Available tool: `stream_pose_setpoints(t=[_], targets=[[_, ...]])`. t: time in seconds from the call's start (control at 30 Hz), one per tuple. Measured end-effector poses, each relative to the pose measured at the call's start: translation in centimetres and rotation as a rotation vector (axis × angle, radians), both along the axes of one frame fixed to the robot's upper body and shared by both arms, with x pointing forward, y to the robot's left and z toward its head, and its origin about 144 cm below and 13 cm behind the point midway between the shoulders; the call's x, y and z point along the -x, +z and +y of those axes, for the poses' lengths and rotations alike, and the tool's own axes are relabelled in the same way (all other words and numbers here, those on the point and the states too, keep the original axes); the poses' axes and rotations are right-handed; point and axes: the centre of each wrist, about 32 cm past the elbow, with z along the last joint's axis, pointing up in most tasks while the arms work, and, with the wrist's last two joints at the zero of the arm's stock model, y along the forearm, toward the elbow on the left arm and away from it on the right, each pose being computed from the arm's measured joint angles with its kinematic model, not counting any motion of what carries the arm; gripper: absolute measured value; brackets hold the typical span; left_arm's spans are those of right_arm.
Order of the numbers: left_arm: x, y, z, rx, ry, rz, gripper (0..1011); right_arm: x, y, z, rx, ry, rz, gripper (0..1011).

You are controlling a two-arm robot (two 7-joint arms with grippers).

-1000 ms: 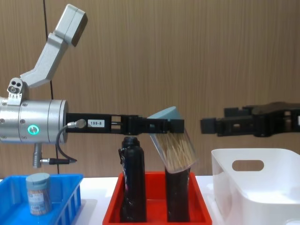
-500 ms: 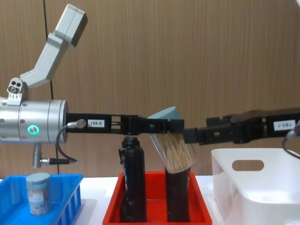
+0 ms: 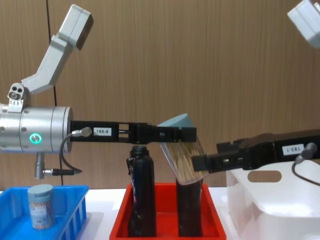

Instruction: Pick the cotton swabs from the blue box and place them into the white box.

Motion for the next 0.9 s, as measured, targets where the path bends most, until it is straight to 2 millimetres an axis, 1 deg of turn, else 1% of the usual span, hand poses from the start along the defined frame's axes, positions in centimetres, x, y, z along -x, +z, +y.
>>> stream_pose_setpoints(t=[0.33, 0.9], targets=[[0.0, 0.0, 0.0, 0.000, 0.000, 0.000, 665, -0.5, -0.5, 0.2, 0.013, -0.005, 0.014, 1002], [0.0, 0.0, 0.0, 0.000, 0.002, 0.000, 665, -1.4, -0.8, 1.2, 0.019, 0.000, 0.022, 1004]])
